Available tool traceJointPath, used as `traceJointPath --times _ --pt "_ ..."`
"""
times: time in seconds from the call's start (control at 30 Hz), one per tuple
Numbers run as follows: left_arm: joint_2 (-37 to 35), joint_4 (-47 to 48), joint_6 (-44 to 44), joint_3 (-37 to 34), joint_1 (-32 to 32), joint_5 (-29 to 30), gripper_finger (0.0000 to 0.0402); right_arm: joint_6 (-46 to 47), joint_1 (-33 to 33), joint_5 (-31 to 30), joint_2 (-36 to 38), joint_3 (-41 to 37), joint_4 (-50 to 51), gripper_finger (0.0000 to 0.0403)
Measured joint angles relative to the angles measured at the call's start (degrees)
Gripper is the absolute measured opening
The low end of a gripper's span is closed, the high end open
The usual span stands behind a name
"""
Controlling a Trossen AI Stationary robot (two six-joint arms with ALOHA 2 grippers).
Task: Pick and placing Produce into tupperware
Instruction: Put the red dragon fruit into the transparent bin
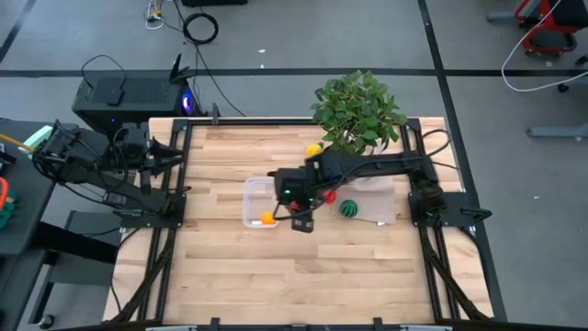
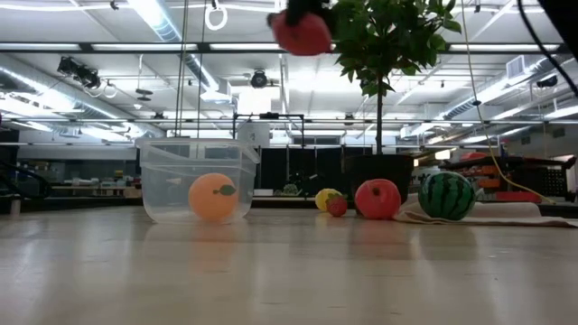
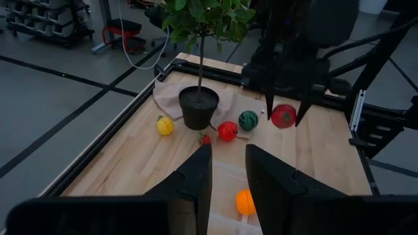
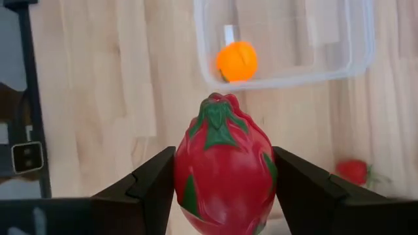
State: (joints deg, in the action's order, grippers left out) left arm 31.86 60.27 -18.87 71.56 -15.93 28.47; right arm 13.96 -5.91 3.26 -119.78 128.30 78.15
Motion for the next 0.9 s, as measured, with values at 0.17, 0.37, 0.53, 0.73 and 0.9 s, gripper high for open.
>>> traceJointPath --times 0.17,0.37,0.53,0.73,0.9 --pt "0.00 0.01 0.00 -0.01 -0.01 0.00 0.0101 -0.81 1.82 0.19 -5.47 5.62 0.30 0.0232" --pt "0.00 0.00 0.02 0.01 -0.01 0.00 0.0101 -0.65 2.16 0.05 -8.20 6.07 -7.00 0.0232" --pt "0.01 0.07 0.00 0.01 -0.01 -0.02 0.0101 1.21 2.18 -0.21 -10.52 6.18 -17.56 0.0232" --pt "0.00 0.06 0.02 0.01 -0.01 -0.11 0.0101 0.67 2.00 -3.67 -14.78 6.07 -23.52 0.0232" --pt "0.00 0.06 0.02 0.01 -0.01 -0.17 0.0101 -0.54 1.70 -8.00 -17.66 6.07 -26.87 0.0232"
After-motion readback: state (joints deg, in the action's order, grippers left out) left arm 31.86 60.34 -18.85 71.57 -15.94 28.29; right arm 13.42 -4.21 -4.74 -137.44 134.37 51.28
